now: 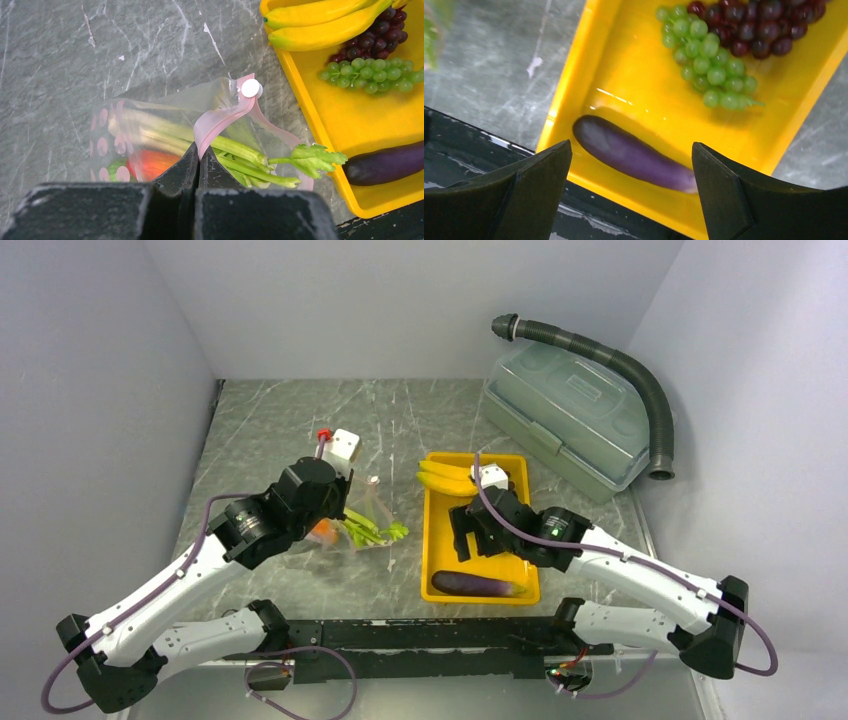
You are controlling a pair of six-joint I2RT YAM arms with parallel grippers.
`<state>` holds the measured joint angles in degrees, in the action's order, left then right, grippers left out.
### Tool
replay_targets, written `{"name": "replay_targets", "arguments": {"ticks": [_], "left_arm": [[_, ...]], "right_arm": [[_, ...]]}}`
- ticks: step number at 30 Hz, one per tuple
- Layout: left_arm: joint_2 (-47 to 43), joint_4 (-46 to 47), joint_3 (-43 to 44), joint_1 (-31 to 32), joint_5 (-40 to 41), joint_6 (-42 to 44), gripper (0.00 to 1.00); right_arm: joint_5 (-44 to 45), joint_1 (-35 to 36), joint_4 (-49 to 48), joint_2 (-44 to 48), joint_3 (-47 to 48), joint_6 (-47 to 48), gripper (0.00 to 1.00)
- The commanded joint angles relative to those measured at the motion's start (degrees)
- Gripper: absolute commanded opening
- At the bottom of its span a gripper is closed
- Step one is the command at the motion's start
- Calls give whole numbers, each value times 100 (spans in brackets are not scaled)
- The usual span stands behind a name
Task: Place the food in the zip-top bag and seal the zipper
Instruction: Pick up the fake vegetable from the bin.
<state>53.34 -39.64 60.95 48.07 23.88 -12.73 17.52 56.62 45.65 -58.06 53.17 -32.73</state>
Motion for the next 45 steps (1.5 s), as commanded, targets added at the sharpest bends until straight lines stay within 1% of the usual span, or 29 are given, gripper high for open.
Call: {"name": "replay_targets", "arguments": {"ticks": [1, 7, 11, 17, 22, 29, 37, 41, 43, 45], "left_arm": [[-105, 342, -17, -15, 96, 111, 0], [-100, 334, -17, -10, 81, 108, 0], [-100, 334, -13, -12, 86, 98, 0], [-122, 327, -14, -12, 93, 107, 0], [-127, 329, -13, -11, 79, 109, 0], [-113, 317, -4, -13, 81, 108, 0], [-119, 316, -9, -9, 90, 114, 0], [-118, 315, -4, -15, 104, 119, 0], [-122, 316, -13, -11, 106, 113, 0], [-118, 318, -13, -9, 100, 119, 0]], "right_arm": [[12, -54, 678, -159, -108, -512, 91], [-259, -66, 526, -476, -464, -690, 84], [-472, -63, 256, -653, -614, -624, 78], [-864, -63, -81, -1076, -790, -470, 71], [-1144, -64, -206, -1242, -869, -319, 72], [-1219, -64, -397, -1593, -913, -224, 79], [-1243, -63, -672, -2097, -901, -56, 81], [-1129, -64, -746, -2238, -859, -49, 77], [-1044, -64, -759, -2280, -825, -56, 72], [-970, -64, -775, -2301, -767, -66, 65]]}}
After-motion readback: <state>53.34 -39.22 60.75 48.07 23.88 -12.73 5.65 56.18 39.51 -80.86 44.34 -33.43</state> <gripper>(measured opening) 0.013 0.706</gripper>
